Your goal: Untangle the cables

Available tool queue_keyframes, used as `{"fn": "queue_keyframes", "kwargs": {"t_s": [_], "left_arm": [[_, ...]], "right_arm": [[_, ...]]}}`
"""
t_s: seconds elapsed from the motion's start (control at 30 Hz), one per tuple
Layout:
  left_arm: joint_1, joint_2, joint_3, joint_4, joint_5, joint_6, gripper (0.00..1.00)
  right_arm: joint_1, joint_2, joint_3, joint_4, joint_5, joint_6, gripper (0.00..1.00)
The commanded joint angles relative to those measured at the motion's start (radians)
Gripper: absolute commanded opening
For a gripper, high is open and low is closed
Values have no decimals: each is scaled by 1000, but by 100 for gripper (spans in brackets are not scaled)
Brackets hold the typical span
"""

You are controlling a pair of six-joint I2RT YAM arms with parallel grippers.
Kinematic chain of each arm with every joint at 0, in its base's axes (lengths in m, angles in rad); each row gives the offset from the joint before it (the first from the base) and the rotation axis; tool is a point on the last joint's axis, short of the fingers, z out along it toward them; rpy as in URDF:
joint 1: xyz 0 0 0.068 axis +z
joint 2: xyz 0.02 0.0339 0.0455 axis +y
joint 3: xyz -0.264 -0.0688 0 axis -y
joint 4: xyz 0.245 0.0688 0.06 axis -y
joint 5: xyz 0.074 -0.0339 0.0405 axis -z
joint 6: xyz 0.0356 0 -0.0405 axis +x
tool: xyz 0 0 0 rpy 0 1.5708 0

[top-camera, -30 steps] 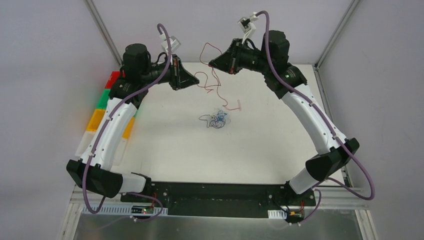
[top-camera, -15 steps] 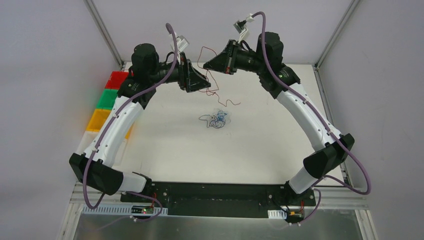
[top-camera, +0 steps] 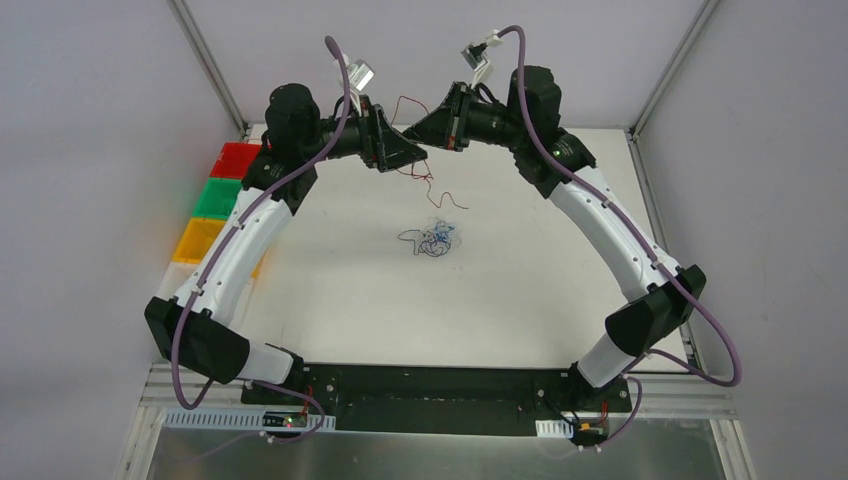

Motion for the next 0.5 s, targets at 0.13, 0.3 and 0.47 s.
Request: {"fn": "queue_keyframes", "kwargs": {"t_s": [0.13, 0.3, 0.47], "left_arm": [[-10, 4, 16, 84, -12, -67, 41], [43, -12, 13, 26, -37, -36, 0], [192, -36, 2, -58, -20, 8, 0]], "right_arm": [[3, 1, 5, 51, -16, 27, 0], [-35, -1, 16, 24, -8, 12, 5], [-125, -21, 1, -74, 24, -46, 51]]}}
